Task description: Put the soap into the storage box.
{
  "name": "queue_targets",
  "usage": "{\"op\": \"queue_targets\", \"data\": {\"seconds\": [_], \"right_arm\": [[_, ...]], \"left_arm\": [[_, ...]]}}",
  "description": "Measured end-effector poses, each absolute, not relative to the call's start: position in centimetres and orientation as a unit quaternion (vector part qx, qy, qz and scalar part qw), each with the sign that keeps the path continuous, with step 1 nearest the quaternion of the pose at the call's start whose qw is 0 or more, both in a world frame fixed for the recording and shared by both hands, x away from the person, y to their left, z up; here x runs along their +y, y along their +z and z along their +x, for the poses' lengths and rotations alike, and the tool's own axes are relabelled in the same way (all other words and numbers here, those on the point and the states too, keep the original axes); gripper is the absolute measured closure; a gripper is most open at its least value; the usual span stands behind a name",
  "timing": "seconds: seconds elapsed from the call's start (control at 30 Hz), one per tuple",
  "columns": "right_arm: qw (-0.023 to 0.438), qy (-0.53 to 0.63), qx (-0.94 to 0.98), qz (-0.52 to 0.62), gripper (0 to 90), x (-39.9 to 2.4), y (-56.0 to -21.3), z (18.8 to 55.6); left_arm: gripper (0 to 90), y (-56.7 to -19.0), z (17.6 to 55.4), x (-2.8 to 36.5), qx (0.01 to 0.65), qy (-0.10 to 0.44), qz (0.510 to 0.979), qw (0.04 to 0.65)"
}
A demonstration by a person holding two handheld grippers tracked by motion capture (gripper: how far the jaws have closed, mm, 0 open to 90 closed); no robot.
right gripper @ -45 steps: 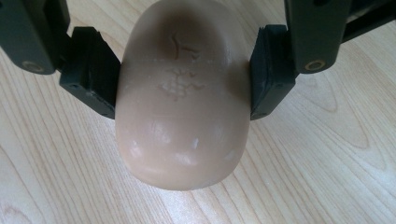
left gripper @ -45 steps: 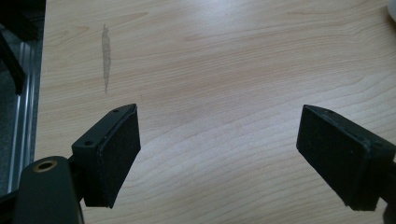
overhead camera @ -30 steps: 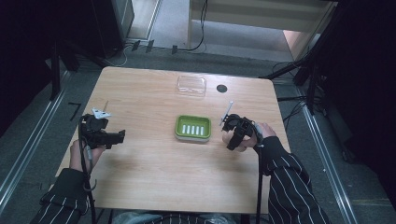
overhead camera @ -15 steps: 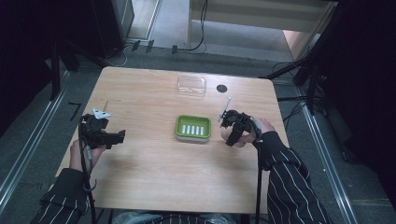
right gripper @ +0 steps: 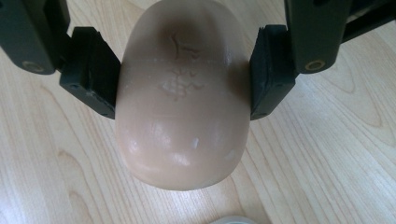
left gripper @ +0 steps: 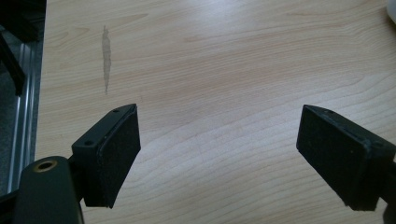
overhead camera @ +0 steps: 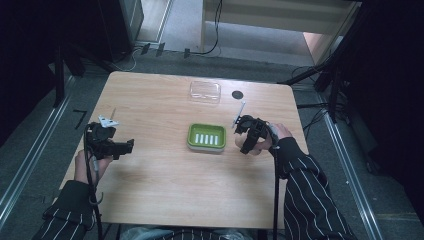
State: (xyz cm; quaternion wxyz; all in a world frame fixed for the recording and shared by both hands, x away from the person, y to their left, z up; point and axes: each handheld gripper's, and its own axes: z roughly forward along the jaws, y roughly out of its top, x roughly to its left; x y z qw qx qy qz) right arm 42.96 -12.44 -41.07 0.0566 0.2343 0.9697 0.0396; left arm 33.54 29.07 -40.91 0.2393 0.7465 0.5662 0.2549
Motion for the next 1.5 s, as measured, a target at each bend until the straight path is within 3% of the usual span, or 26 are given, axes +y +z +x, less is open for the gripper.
{"op": "queue_targets", "data": {"seconds": [1.5], "right_arm": [[0.065,0.052,0.982,0.17,33.4,-7.5,-39.5,45.0]], "left_arm": [[14.4,-41.0,33.5,29.2,0.568,0.255,0.745,0.239]]}}
